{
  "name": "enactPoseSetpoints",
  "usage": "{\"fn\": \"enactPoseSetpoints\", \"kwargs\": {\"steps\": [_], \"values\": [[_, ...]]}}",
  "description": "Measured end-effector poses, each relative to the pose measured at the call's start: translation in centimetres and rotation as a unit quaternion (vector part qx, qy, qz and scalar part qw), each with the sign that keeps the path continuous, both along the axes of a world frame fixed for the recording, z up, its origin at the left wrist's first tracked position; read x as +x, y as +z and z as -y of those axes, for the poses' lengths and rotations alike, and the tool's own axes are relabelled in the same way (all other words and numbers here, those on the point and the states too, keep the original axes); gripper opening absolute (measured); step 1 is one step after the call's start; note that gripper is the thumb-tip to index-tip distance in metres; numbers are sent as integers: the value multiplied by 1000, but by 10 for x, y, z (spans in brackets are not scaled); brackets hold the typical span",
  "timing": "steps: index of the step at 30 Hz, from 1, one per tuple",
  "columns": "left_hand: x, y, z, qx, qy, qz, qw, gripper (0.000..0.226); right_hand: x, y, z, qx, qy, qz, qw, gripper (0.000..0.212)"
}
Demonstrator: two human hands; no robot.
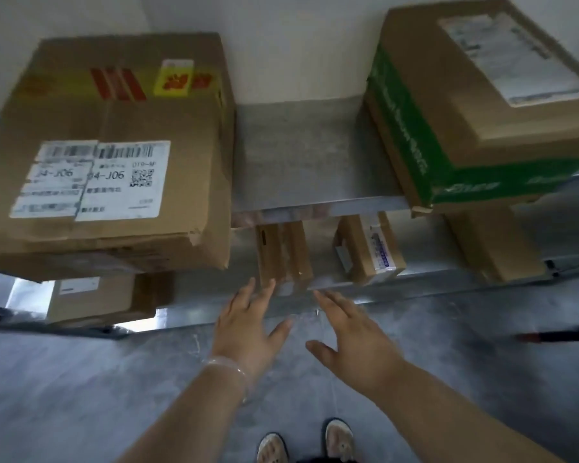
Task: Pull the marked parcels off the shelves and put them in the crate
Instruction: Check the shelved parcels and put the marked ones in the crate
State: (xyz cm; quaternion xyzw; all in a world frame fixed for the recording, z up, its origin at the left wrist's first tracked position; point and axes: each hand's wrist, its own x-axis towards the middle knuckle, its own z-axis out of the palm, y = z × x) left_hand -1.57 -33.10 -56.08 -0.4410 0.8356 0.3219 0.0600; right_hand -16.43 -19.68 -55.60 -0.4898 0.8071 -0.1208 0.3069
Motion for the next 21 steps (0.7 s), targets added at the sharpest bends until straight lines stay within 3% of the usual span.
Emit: {"fn": "enactPoseSetpoints", "kwargs": {"steps": [7,10,15,18,21], "values": [[-38,-58,36,31,50,-17,998,70,-45,-75,71,0,-115,88,989,81],[-62,-76,48,51,123,-62,989,75,-57,-99,92,13,-190,177,965,81],[-86,-90,58,56,212,-78,973,79,-54,-108,100,-55,-189,284,938,51],[-86,-89,53,74,261,-83,959,84,-43,-97,90,-108,-249,349,897,42],[-86,-84,43,114,292,-99,944,91,-30,-83,76,-147,-291,386,863,49]]}}
